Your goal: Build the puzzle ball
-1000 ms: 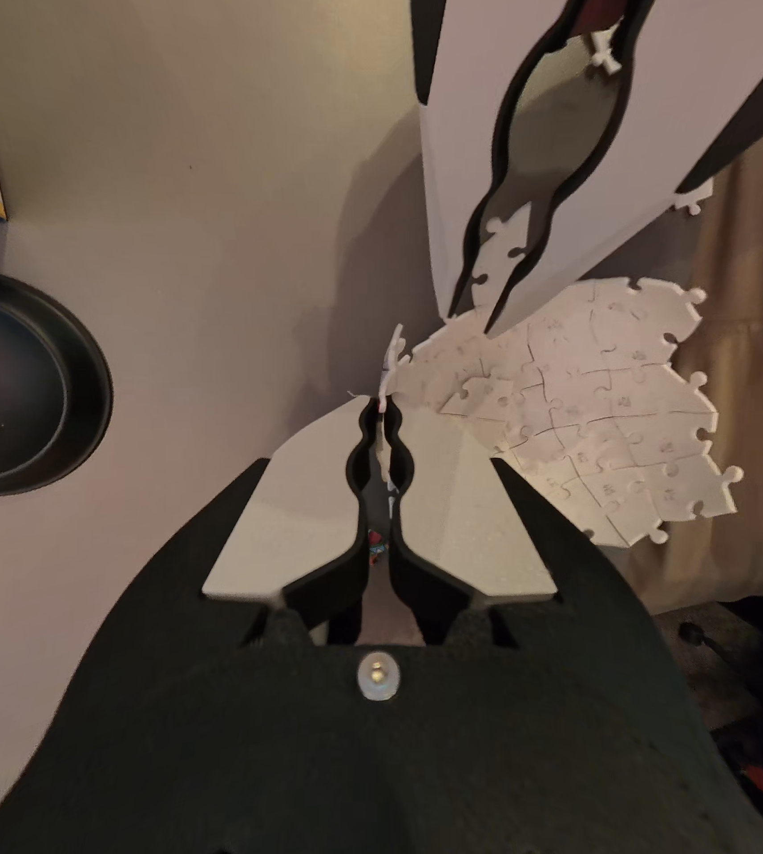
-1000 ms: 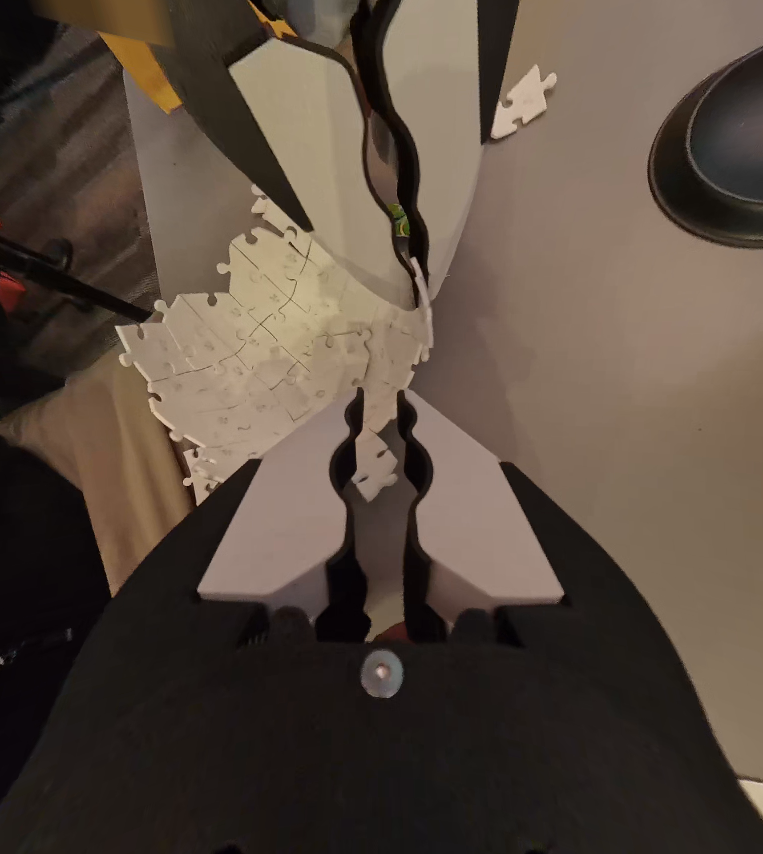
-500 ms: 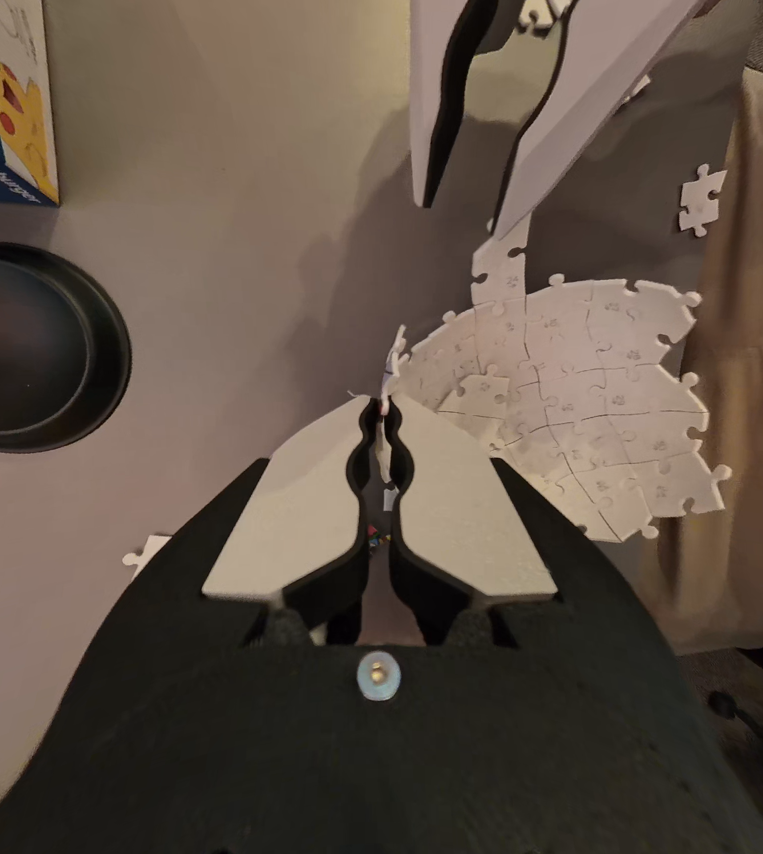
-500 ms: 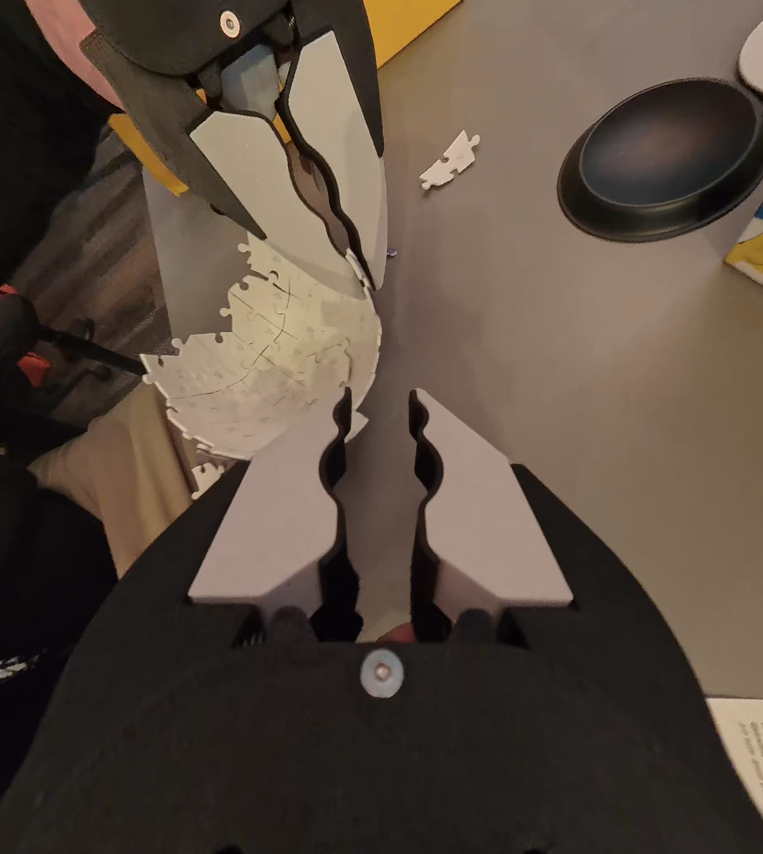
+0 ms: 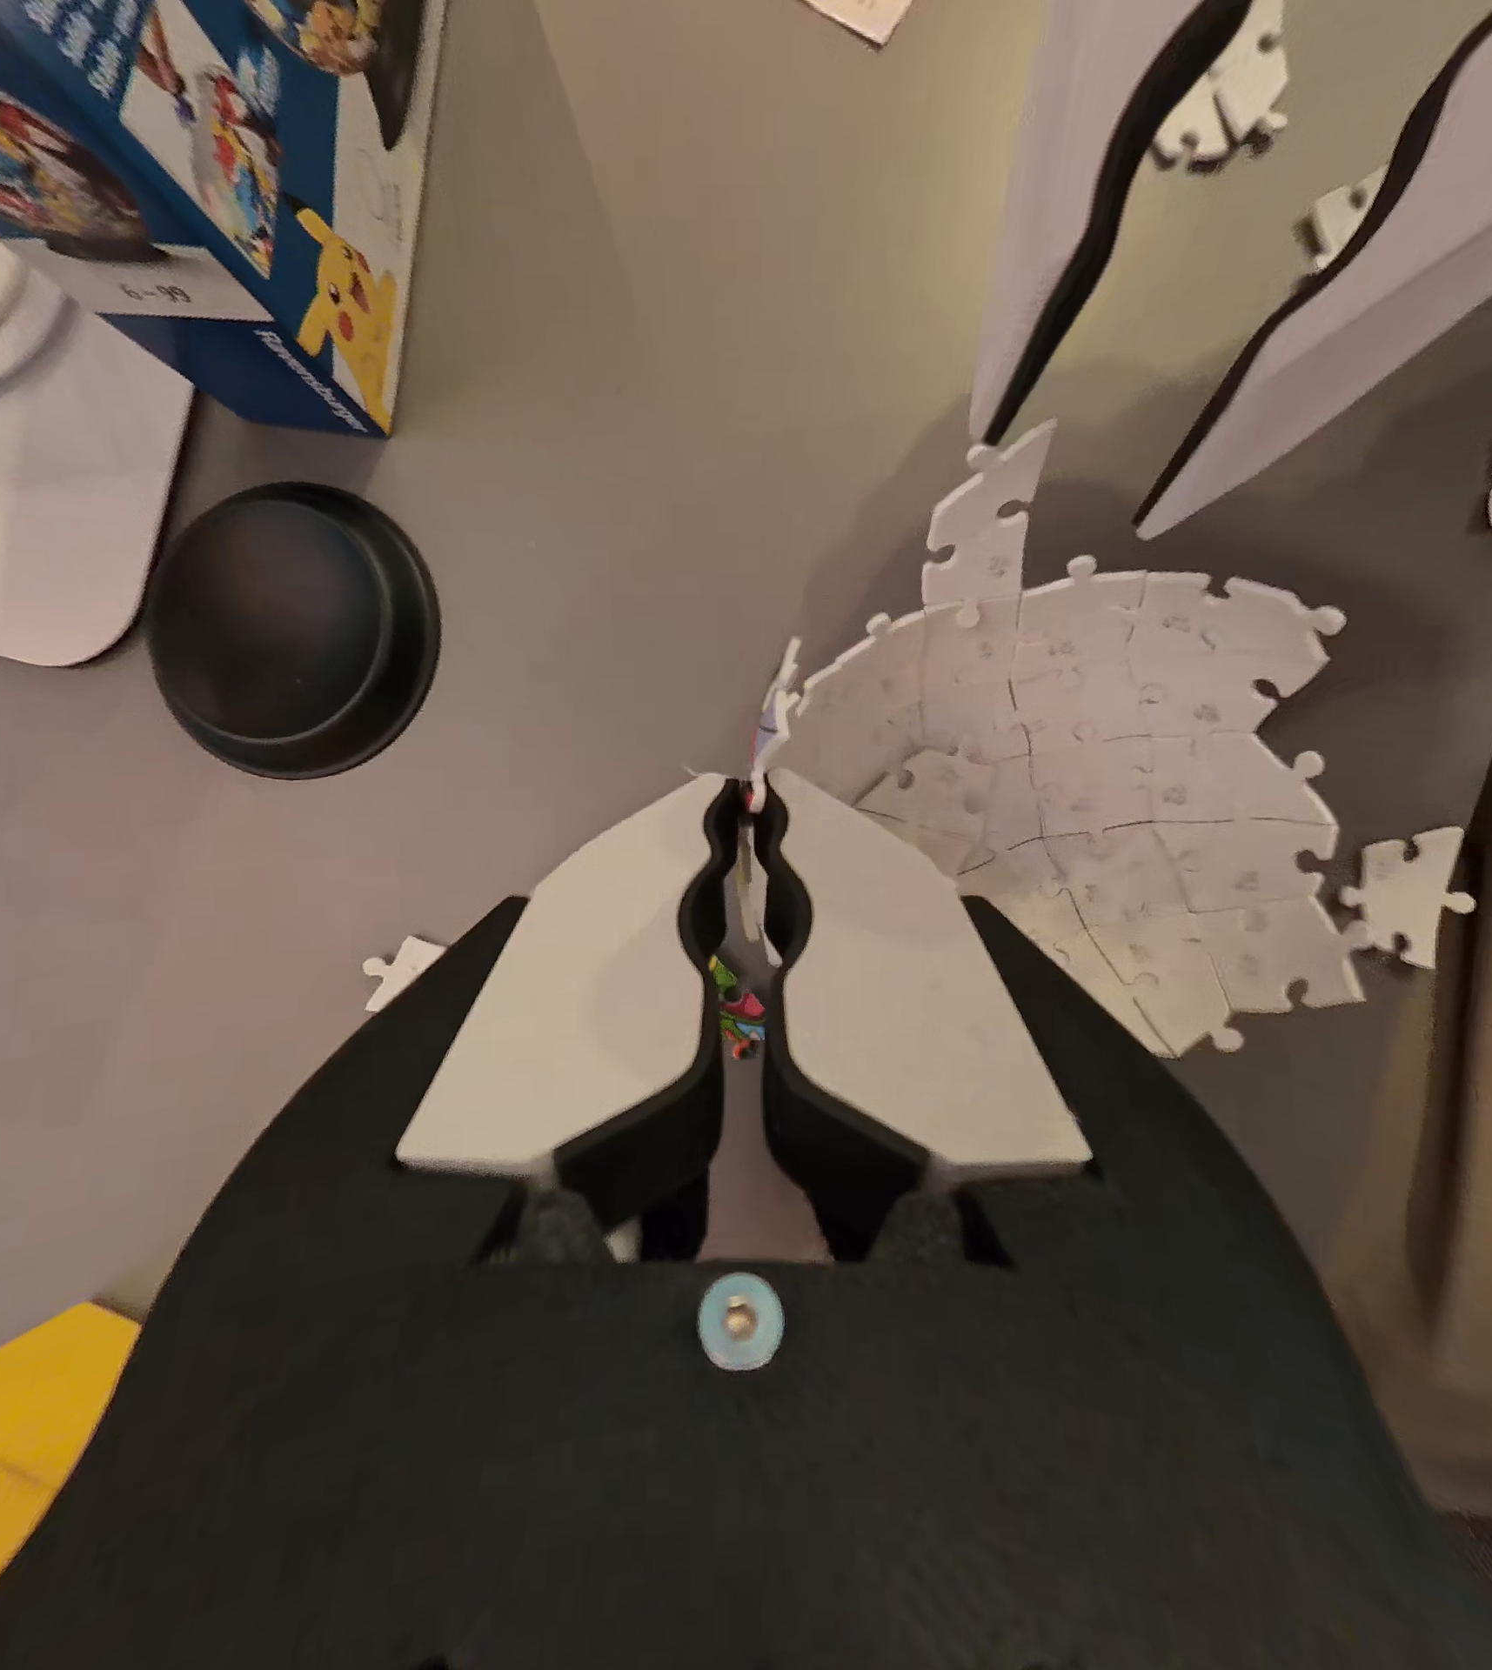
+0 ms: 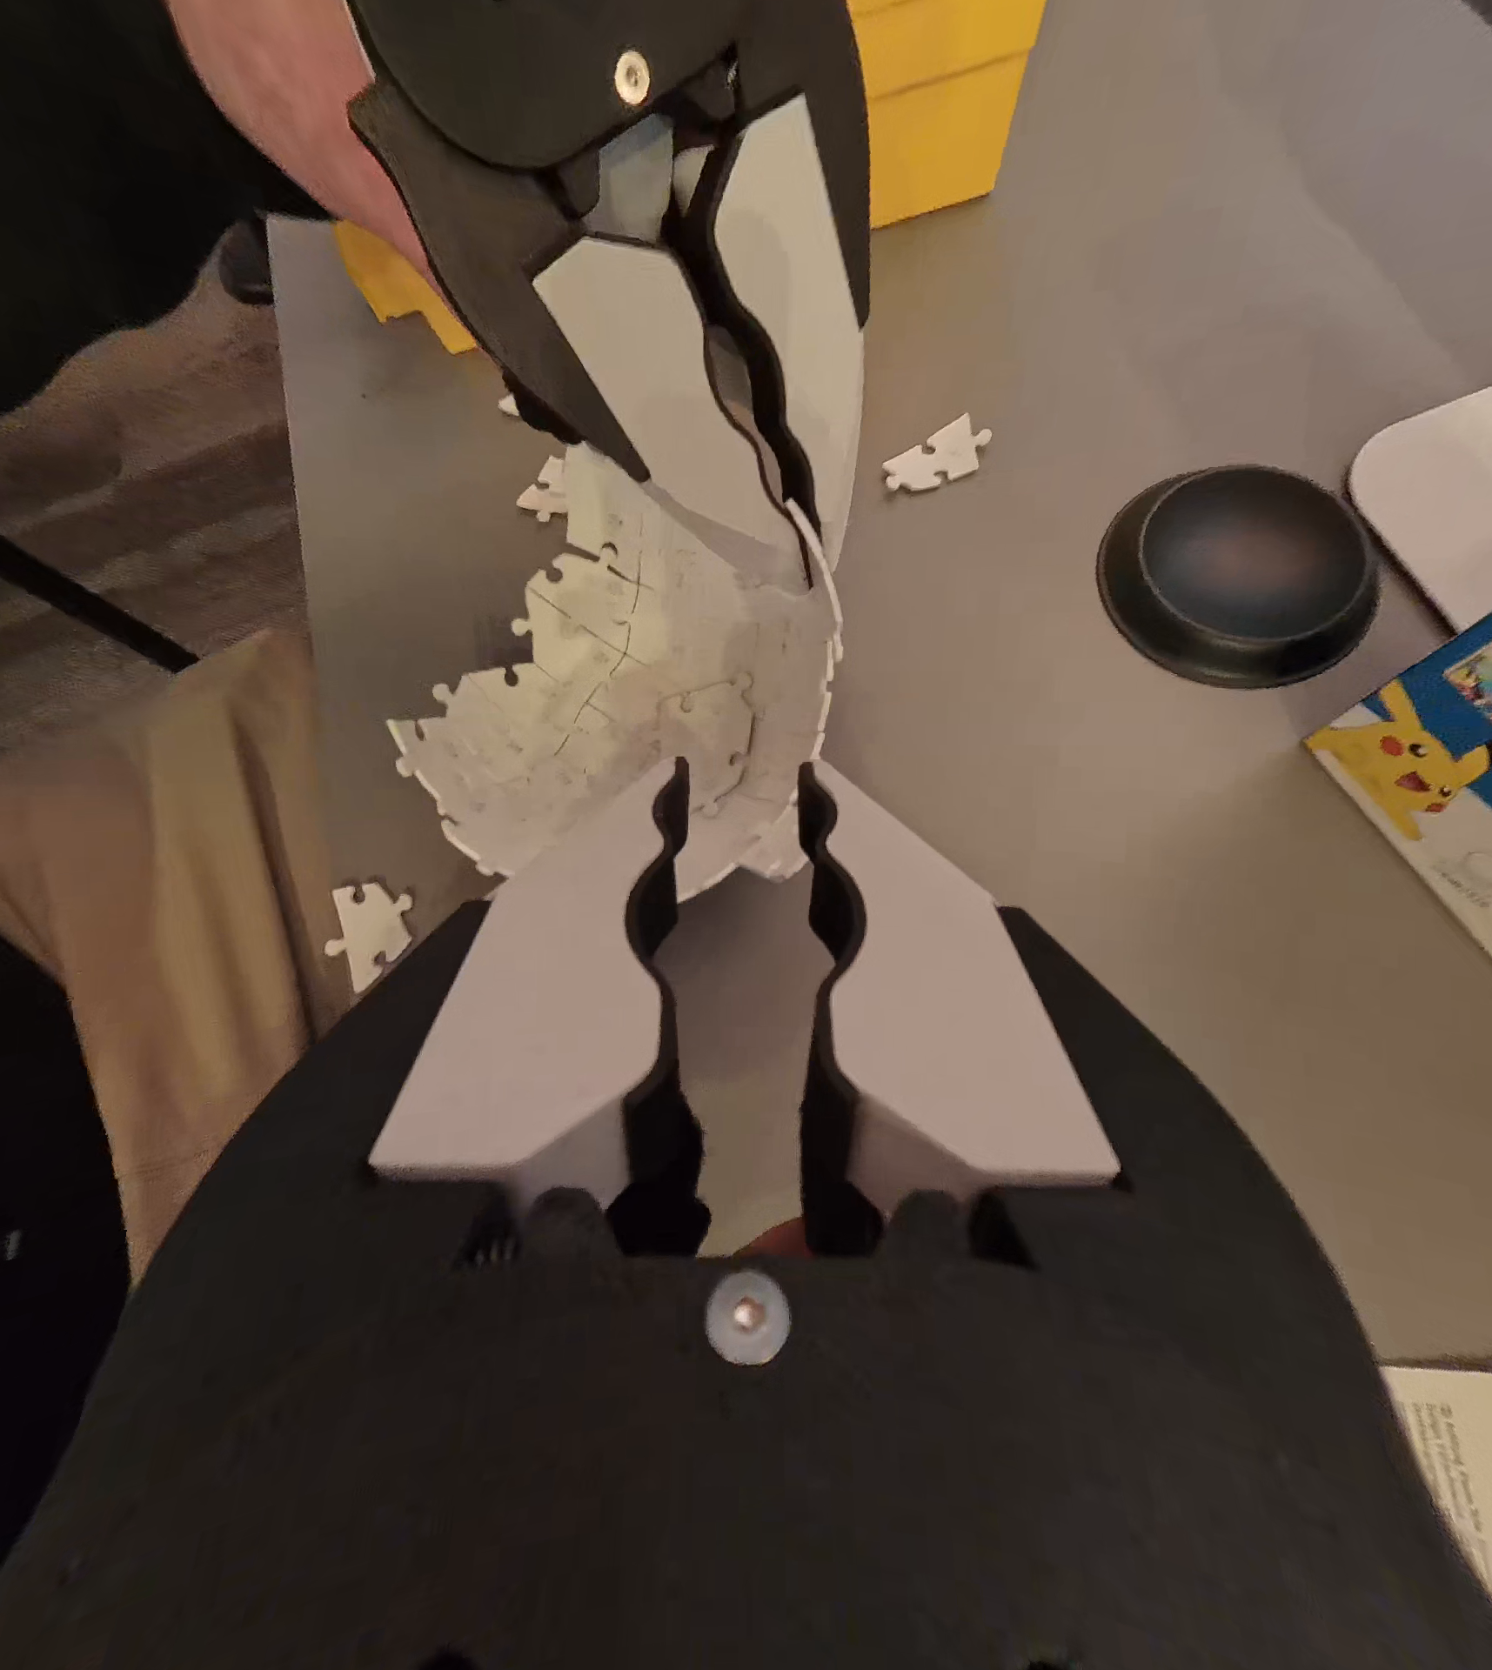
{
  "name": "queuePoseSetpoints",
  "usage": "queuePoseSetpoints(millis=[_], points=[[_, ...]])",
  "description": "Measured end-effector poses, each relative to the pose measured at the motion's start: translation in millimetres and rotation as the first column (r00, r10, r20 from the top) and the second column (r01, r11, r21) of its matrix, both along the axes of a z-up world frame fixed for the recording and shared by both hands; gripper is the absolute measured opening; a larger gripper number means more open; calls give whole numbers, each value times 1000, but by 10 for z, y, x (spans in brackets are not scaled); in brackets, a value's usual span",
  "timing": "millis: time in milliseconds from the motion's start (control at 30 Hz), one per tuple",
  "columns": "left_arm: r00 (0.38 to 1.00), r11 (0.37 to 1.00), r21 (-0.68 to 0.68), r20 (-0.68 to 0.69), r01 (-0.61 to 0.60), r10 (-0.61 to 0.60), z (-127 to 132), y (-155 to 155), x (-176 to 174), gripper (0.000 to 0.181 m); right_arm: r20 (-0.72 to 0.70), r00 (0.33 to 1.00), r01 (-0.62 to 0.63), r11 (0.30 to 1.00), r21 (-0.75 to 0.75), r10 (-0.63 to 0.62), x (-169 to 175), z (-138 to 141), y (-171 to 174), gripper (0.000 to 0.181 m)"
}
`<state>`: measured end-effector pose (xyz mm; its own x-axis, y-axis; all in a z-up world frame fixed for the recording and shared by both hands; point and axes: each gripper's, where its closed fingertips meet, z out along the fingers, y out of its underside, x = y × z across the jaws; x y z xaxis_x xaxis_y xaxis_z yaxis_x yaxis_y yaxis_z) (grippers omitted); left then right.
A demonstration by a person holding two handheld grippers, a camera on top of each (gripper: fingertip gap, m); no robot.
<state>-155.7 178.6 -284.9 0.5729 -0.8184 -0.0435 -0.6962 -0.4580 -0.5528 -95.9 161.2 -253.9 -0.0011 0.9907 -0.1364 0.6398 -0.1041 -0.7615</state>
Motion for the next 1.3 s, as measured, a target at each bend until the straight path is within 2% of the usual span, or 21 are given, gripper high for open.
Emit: queuePoseSetpoints(millis=[200,333,433,567,667,800,900,1067,1167,1300], points=[[999,986,161,10,-48,47,109,66,5,3,-100,990,97,995,-2,-96,48,193,192,27],[996,933,351,-27,-74,89,301,152,-7,3,-130,979,160,987,5,-158,169,210,324,25],[989,835,545,-60,-80,135,565,224,-9,3,-118,976,185,983,-1,-184,257,156,355,26],[971,645,762,-116,-47,207,948,252,-6,2,-125,968,218,976,4,-216,340,149,389,25],[958,496,867,-111,-37,266,1208,242,10,2,-141,961,242,970,6,-238,394,177,417,25],[941,316,948,-126,21,315,1458,221,61,2,-158,949,277,961,-1,-273,469,202,468,25],[933,274,960,-141,48,331,1474,277,78,2,-162,943,294,956,-7,-291,528,177,478,24],[935,265,963,-141,52,327,1430,390,109,2,-164,933,323,946,-6,-320,584,143,522,25],[940,235,971,-117,40,322,1536,425,152,2,-160,934,318,948,-26,-318,577,121,507,25],[939,146,987,-115,70,324,1822,443,247,2,-158,936,307,949,-74,-315,526,87,459,25]])
